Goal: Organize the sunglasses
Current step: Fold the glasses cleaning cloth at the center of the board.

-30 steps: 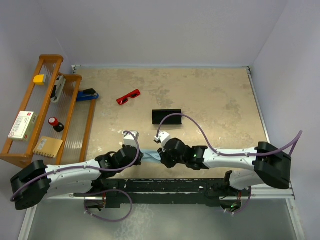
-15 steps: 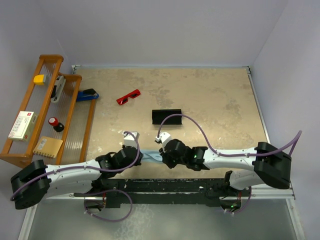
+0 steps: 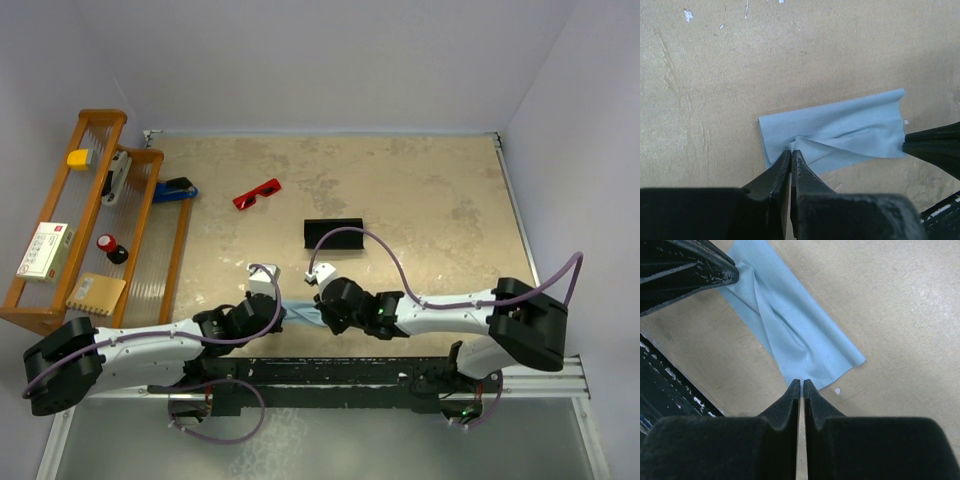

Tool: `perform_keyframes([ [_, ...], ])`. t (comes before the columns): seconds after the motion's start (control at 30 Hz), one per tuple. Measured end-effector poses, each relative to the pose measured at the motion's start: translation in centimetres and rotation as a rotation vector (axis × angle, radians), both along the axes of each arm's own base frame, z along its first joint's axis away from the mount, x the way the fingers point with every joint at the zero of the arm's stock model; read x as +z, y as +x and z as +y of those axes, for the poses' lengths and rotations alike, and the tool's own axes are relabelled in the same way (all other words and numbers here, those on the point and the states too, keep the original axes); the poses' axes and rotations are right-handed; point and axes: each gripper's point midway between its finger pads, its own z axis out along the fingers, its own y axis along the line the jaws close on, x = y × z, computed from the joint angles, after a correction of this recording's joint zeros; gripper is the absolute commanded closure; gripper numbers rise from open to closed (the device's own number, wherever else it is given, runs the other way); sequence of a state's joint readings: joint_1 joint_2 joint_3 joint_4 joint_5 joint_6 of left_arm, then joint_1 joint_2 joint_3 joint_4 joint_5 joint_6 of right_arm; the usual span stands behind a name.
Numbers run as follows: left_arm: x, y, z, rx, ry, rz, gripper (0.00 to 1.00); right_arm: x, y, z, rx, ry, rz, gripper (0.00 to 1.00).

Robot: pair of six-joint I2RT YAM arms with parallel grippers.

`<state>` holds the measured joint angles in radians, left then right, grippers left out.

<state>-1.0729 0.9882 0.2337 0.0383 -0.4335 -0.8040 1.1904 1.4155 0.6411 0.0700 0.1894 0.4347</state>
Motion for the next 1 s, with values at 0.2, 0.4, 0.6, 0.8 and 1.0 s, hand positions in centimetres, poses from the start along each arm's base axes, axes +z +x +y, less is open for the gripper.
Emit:
perform_keyframes([
  [0.2, 0.0, -0.1, 0.0, -0.002, 0.004, 0.001, 1.0, -0.6, 0.2, 0.5, 0.001, -0.005, 0.003, 0.92],
  [0.4, 0.1, -0.1, -0.2, -0.005, 0.0, -0.002, 1.0, -0.8, 0.2, 0.9, 0.004, 0.003, 0.005, 0.92],
  [0.6, 0.2, 0.0, -0.1, -0.001, 0.0, -0.005, 1.0, -1.7, -0.1, 1.0, 0.013, -0.003, 0.024, 0.91],
  [0.8, 0.3, 0.0, -0.1, 0.003, -0.007, -0.006, 1.0, -1.8, 0.0, 1.3, 0.009, 0.016, 0.023, 0.91],
  [1.0, 0.9, 0.0, 0.2, 0.011, 0.002, -0.015, 0.97, -1.8, 0.0, 1.4, 0.005, 0.026, 0.025, 0.91],
])
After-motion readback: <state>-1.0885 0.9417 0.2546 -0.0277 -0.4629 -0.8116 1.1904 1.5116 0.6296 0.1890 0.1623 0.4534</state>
